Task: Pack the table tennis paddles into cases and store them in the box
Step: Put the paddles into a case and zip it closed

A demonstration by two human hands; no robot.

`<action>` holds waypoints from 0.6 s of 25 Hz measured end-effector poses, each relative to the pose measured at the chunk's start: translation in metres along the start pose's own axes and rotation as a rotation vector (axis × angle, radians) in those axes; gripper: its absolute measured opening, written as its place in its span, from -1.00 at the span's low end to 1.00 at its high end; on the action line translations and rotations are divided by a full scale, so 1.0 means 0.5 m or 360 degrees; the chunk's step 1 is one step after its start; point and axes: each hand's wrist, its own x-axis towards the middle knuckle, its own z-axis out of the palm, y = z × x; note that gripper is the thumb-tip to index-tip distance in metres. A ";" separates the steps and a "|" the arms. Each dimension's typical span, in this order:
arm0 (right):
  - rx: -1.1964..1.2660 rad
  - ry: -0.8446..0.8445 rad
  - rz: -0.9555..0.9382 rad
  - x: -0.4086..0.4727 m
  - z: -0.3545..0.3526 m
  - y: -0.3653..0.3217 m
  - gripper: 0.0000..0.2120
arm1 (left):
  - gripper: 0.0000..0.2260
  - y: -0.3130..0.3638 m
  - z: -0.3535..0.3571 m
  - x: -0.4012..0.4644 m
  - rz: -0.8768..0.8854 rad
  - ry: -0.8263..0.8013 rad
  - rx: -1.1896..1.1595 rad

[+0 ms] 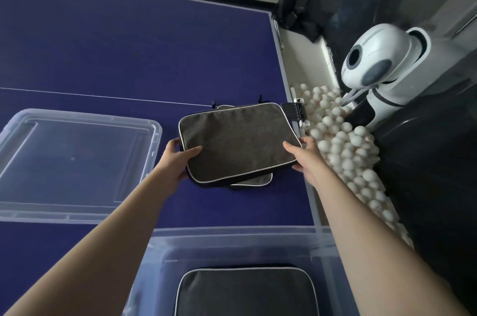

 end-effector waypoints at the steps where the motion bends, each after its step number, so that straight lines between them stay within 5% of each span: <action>1: 0.0087 0.0003 -0.0016 -0.024 -0.007 -0.006 -0.60 | -0.48 0.009 -0.005 -0.023 0.0040 -0.0021 -0.0026; 15: 0.0536 -0.0385 -0.0403 -0.371 0.028 -0.037 -0.69 | -0.63 -0.013 -0.214 -0.407 0.0539 0.0060 -0.0359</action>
